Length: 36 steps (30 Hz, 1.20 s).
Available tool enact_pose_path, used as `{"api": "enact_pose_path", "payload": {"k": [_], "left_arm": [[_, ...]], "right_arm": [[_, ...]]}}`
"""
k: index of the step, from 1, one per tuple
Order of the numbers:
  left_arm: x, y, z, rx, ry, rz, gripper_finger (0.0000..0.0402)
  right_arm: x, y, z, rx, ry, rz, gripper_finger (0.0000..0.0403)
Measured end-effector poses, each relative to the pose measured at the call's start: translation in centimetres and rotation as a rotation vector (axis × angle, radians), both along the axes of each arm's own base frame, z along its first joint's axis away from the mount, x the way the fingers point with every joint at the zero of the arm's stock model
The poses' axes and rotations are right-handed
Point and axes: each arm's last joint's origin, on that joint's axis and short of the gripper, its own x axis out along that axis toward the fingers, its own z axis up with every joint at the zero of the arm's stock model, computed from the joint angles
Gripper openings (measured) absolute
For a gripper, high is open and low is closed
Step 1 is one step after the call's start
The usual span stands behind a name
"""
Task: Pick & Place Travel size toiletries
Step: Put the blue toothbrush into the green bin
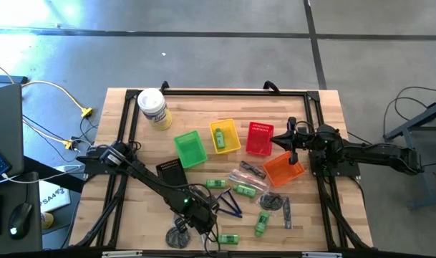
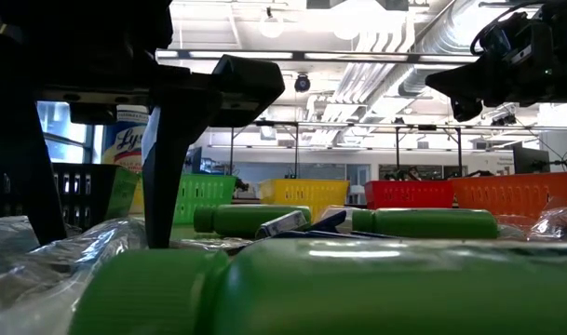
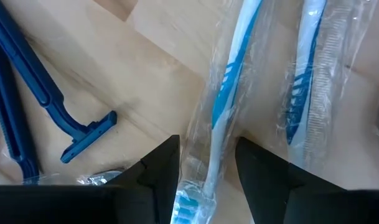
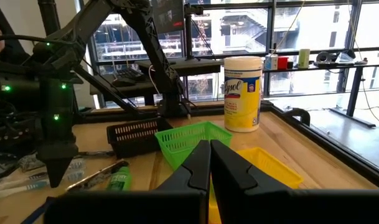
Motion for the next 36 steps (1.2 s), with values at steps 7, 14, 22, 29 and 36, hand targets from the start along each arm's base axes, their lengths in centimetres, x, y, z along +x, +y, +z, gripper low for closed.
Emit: {"api": "enact_pose_path", "payload": {"k": [7,14,22,29,36], "left_arm": [[0.0,0.0,0.0,0.002,0.001,-0.012,0.0127],[0.1,0.0,-0.1,0.015,-0.014,-0.030,0.0019],[-0.5,0.5,2.6,0.058,-0.097,0.014,0.0020],[-2.5,1.9,9.5,-0.042,-0.227,0.073,0.0011],[-6.7,5.2,16.6,-0.095,-0.331,0.150,0.0005]], "right_arm": [[0.0,0.0,0.0,0.000,0.000,0.000,0.0004],[0.0,0.0,0.0,-0.001,0.000,0.000,0.0004],[0.0,0.0,0.0,-0.001,0.000,0.000,0.0004],[0.0,0.0,0.0,-0.001,0.001,0.000,0.0004],[0.0,0.0,0.1,-0.004,-0.007,0.000,0.0004]]}}
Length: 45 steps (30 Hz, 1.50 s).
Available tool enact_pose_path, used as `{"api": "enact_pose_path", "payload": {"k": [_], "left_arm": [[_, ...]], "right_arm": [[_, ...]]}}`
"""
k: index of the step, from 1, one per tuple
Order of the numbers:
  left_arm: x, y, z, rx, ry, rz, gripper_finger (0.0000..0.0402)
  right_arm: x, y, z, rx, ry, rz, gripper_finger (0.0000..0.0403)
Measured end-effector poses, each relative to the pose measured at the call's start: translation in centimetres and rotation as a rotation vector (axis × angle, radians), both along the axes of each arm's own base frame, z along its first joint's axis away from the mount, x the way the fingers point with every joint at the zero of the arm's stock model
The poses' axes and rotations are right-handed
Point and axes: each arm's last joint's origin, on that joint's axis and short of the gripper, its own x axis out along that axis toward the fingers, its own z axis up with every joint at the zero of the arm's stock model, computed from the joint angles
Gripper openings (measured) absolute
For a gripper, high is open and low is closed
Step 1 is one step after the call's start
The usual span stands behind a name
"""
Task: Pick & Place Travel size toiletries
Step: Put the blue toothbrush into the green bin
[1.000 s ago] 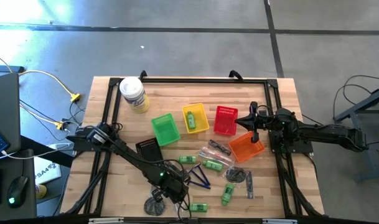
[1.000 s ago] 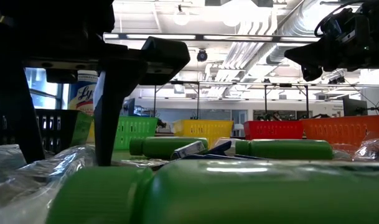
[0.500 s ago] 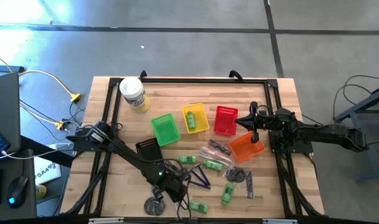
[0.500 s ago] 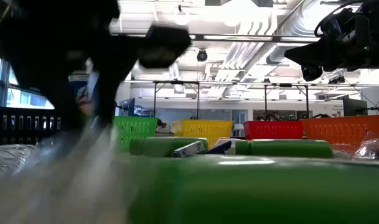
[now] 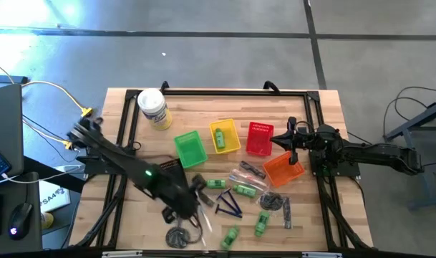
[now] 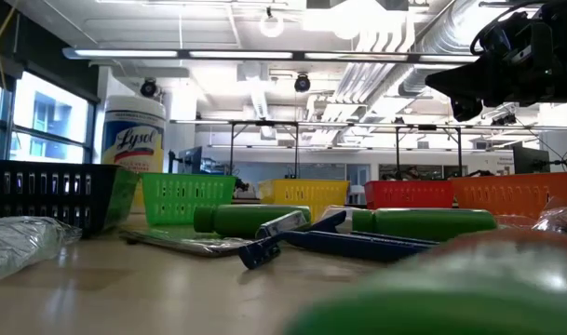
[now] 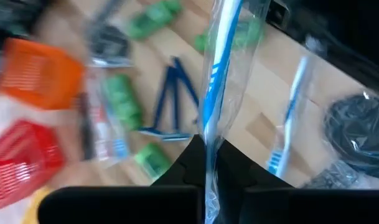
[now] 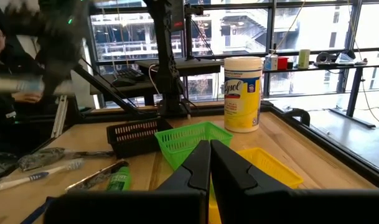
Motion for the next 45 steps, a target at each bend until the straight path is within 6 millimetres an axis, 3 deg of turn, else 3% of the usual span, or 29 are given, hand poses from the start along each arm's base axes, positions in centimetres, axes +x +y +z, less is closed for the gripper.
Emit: {"api": "enact_pose_path", "payload": {"k": [4,8,11,16,19,31,45], "left_arm": [[-2.8,1.9,2.8,-0.046,-0.091,0.008,0.0005],[-5.5,4.6,3.2,-0.097,-0.218,0.024,0.0005],[-7.4,7.2,2.3,-0.171,-0.318,0.108,0.0005],[-10.2,11.9,-0.8,-0.295,-0.441,0.328,0.0005],[-11.7,13.6,-2.7,-0.345,-0.483,0.414,0.0006],[-16.1,16.0,-10.8,-0.408,-0.639,0.528,0.0006],[-17.8,16.4,-13.6,-0.411,-0.653,0.565,0.0006]], "right_arm": [[0.0,0.0,0.3,-0.009,-0.029,0.001,0.0004],[0.0,0.0,0.4,-0.013,-0.042,0.003,0.0004],[0.0,0.0,0.4,-0.014,-0.043,0.003,0.0004],[0.0,0.0,0.4,-0.014,-0.043,0.003,0.0004],[0.0,0.0,0.4,-0.019,-0.043,0.002,0.0004],[-0.1,-0.1,0.5,-0.063,-0.048,-0.052,0.0004],[0.0,-0.1,0.4,-0.068,-0.035,-0.029,0.0004]]}}
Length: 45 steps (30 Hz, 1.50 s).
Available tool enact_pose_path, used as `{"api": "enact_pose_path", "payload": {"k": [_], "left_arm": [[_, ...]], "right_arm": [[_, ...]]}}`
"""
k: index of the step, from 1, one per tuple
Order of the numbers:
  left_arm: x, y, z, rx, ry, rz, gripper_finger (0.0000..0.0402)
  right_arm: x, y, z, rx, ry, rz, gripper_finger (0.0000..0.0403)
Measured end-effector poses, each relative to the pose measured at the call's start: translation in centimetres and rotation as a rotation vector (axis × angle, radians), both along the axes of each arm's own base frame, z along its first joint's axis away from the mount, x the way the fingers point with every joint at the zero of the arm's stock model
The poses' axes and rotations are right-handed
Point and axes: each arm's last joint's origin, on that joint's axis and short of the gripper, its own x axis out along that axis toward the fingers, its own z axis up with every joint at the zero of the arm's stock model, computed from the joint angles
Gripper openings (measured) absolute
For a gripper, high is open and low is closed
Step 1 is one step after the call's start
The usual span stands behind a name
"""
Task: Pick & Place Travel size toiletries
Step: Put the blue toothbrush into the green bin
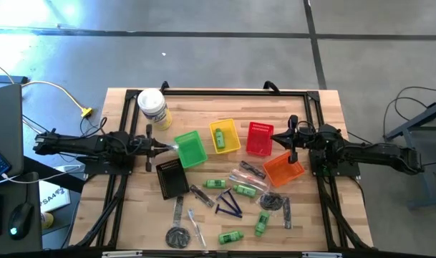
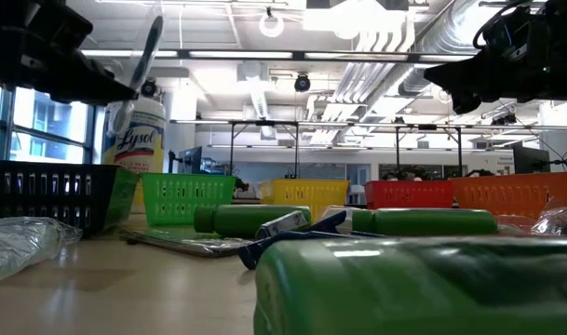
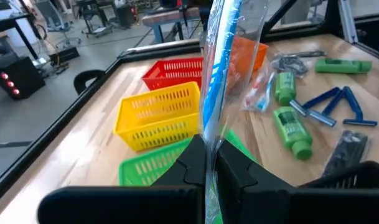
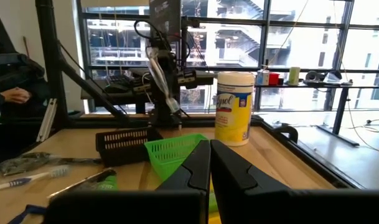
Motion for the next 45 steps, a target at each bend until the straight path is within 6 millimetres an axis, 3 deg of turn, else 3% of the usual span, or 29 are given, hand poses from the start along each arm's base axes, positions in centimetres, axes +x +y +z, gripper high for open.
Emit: {"api": "enact_pose_path", "payload": {"k": [10,20,25,31,39,45], "left_arm": [[0.0,0.2,0.0,-0.018,-0.017,0.079,0.0006],[0.9,0.2,3.5,0.025,-0.062,0.108,0.0006],[3.1,0.1,5.6,0.073,0.027,0.100,0.0006],[7.2,-0.2,6.9,0.241,0.220,0.055,0.0006],[11.3,-0.6,5.8,0.426,0.358,-0.192,0.0006],[12.2,3.0,4.3,0.259,0.361,-0.204,0.0006]], "right_arm": [[0.0,0.0,0.0,0.001,0.004,0.001,0.0004],[0.0,0.0,0.0,0.001,0.004,0.001,0.0004],[0.0,0.0,0.0,0.001,0.004,0.001,0.0004],[0.0,0.0,0.0,0.001,0.004,0.001,0.0004],[0.0,0.0,0.0,0.000,0.003,0.001,0.0004],[0.0,0.0,0.0,0.000,0.003,0.001,0.0004]]}}
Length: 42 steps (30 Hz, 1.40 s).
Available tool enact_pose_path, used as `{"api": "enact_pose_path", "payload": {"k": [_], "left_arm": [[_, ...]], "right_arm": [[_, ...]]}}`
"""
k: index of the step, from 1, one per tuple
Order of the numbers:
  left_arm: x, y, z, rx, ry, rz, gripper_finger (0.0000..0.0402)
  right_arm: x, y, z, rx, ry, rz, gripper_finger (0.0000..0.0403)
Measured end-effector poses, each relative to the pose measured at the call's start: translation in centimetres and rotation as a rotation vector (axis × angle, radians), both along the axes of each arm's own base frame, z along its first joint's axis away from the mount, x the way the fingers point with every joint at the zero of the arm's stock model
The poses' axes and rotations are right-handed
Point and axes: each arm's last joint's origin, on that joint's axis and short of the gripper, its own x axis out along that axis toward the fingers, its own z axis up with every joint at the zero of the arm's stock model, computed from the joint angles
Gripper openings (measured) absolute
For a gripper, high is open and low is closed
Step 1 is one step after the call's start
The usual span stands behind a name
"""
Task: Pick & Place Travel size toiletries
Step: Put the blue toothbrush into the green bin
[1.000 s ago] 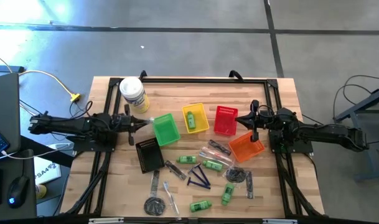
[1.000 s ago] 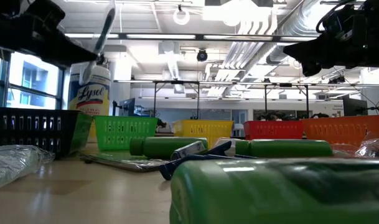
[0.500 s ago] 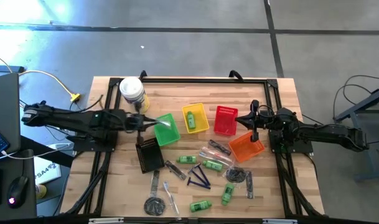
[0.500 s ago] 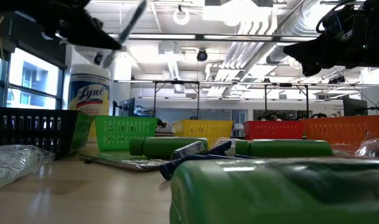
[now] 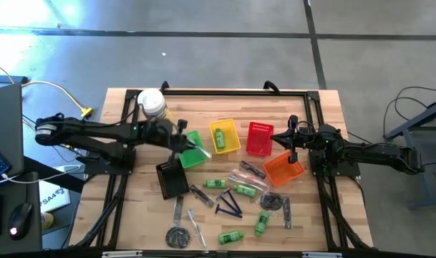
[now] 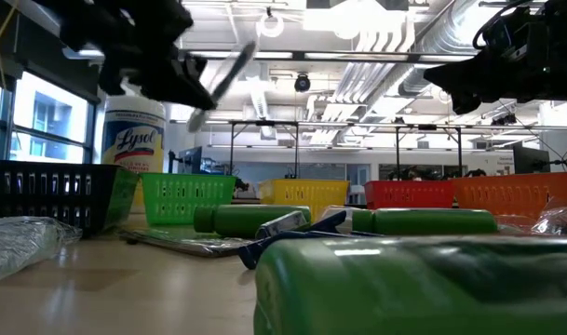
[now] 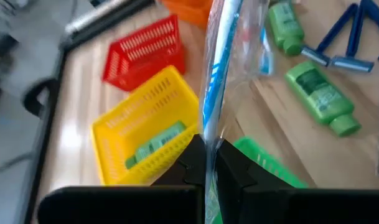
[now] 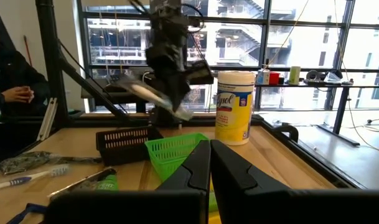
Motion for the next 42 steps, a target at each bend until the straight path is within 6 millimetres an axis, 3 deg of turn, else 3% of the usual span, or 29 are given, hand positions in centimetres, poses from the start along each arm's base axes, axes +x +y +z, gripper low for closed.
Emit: {"api": "enact_pose_path", "payload": {"k": [5,16,42], "left_arm": [[0.6,2.3,-0.9,-0.113,-0.008,-0.025,0.0006],[1.7,3.9,-3.5,-0.163,0.067,-0.069,0.0006],[0.9,3.8,-5.1,-0.076,0.229,-0.110,0.0006]], "right_arm": [[0.0,0.0,0.0,0.000,0.000,0.000,0.0004],[0.0,0.0,-0.1,0.003,0.012,0.001,0.0004],[0.0,0.0,-0.1,0.004,0.016,0.000,0.0004]]}}
